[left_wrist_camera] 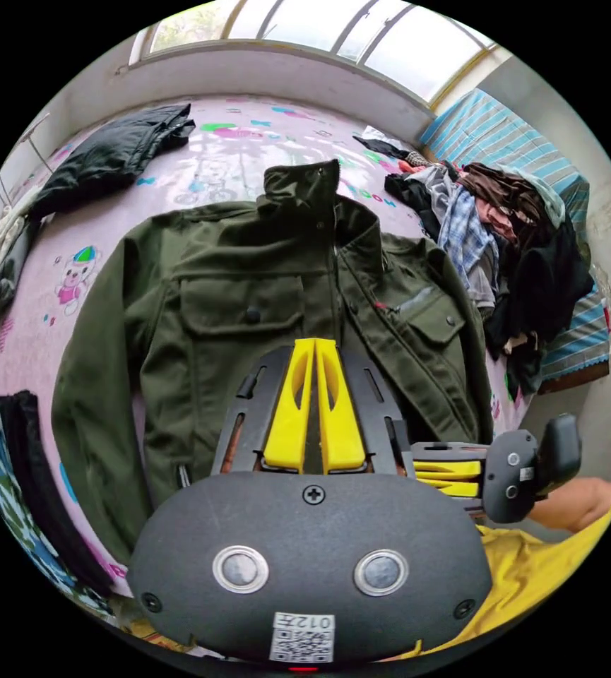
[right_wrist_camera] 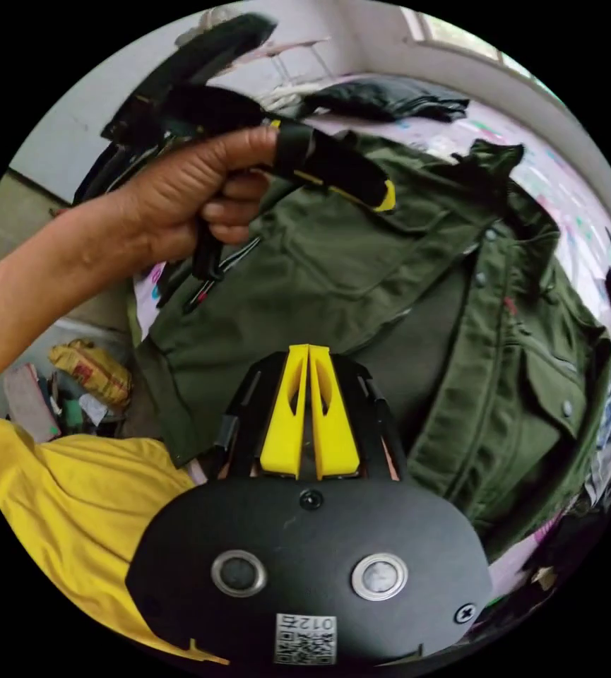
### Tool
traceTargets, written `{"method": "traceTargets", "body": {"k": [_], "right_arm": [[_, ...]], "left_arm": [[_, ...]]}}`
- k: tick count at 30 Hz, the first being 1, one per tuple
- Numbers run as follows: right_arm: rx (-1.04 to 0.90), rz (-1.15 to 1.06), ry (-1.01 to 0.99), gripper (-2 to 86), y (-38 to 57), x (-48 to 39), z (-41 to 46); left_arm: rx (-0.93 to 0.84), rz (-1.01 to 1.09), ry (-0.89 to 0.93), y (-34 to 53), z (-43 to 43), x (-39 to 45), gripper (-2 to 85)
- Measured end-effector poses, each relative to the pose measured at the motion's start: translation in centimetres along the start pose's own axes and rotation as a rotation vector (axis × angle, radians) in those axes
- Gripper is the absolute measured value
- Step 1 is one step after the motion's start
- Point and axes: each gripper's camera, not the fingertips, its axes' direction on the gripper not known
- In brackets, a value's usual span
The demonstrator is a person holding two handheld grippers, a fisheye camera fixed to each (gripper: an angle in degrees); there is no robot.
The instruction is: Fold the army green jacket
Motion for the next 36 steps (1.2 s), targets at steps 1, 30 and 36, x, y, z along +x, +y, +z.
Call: {"method": "traceTargets", "body": {"k": [1, 30, 36], "right_arm": [[0.039, 0.045, 0.022, 0.0, -0.5, 1.8, -1.3], [-0.029, -0.018, 0.426, 0.6, -6.2, 10.6, -3.3], [0.209, 0.396, 0.124, -0.2, -2.4, 17.0, -10.8]], "left_arm": [[0.009, -0.005, 0.003, -2.5, 0.3, -0.7, 0.5], [-0.178, -0.108, 0.001, -24.4, 9.3, -18.5, 0.6], [-0.199, -0.093, -0.05, -24.9, 7.1, -19.9, 0.6]]}}
